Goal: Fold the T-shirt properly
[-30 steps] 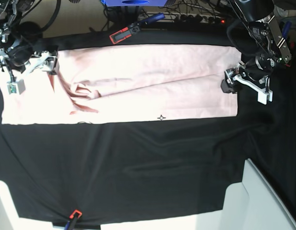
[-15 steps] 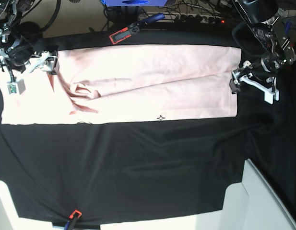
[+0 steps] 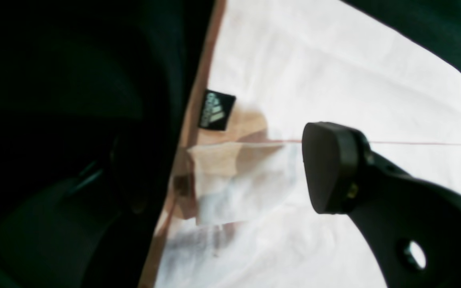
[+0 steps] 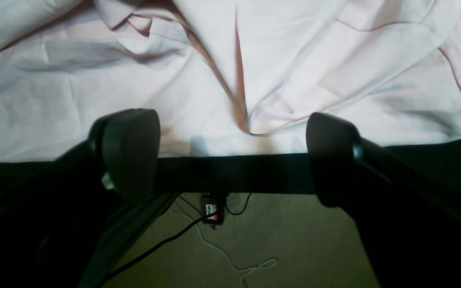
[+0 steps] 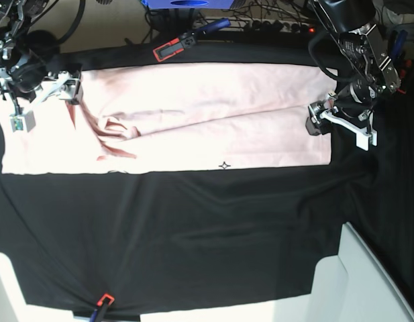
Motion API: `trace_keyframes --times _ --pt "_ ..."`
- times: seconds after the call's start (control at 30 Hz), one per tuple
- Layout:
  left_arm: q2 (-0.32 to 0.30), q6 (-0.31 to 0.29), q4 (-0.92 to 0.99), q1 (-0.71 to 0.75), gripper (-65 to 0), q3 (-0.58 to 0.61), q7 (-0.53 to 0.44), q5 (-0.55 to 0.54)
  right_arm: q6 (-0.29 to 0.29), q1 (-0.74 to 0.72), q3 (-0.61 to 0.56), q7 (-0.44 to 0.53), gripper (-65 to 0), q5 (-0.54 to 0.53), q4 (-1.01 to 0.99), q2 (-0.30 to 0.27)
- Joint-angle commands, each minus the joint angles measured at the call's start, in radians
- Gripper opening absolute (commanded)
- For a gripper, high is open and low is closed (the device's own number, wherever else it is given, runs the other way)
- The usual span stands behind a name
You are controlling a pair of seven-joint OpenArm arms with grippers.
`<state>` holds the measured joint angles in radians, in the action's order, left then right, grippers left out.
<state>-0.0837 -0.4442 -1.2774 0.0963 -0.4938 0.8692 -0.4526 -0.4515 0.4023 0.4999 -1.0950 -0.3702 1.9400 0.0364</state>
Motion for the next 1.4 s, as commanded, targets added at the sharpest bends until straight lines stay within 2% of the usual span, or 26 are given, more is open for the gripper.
trace_keyframes --times 0.0,0.17,0.43,0.7,0.73,0.8,0.93,1.07,1.23,1.37 --pt "0.02 -0.008 0.011 0.012 -9.1 0.033 0.078 -0.012 -0.002 0.001 0.004 0.013 -10.7 -0.013 0.014 -0.005" --pt "0.023 -0.008 0.017 0.013 -9.2 0.093 0.077 -0.013 -0.002 0.001 0.004 0.013 -10.7 -0.013 0.014 -0.007" --pt "0.061 -0.008 0.018 0.013 -9.2 0.175 0.077 -0.013 -0.002 0.001 0.004 0.014 -10.7 -0.013 0.014 -0.008" --pt "0.071 -0.008 0.02 0.027 -10.1 0.172 0.074 -0.012 -0.002 -0.003 0.006 0.014 -10.7 -0.013 0.014 -0.008" --pt "0.071 -0.008 0.02 0.027 -12.9 0.172 0.074 -0.01 -0.002 -0.003 0.006 0.014 -10.7 -0.013 0.014 -0.008" --pt "0.071 -0.008 0.02 0.027 -25.9 0.172 0.074 -0.01 -0.002 -0.004 0.006 0.014 -10.7 -0.013 0.014 -0.008" --pt "0.071 -0.006 0.02 0.026 -65.0 0.172 0.072 -0.01 -0.002 -0.004 0.006 0.014 -10.7 -0.013 0.014 -0.008" --pt "0.054 -0.006 -0.005 0.027 -65.0 0.16 0.072 -0.01 -0.002 -0.004 0.006 0.014 -10.7 -0.013 0.012 -0.008" --pt "0.038 -0.006 -0.13 0.027 -65.0 0.054 0.08 -0.008 -0.002 -0.004 0.006 0.014 -10.7 -0.013 0.012 -0.008" --pt "-0.003 -0.006 -0.209 0.021 -65.0 0.019 0.173 -0.008 -0.002 -0.007 0.003 0.014 -10.7 -0.013 0.012 -0.008"
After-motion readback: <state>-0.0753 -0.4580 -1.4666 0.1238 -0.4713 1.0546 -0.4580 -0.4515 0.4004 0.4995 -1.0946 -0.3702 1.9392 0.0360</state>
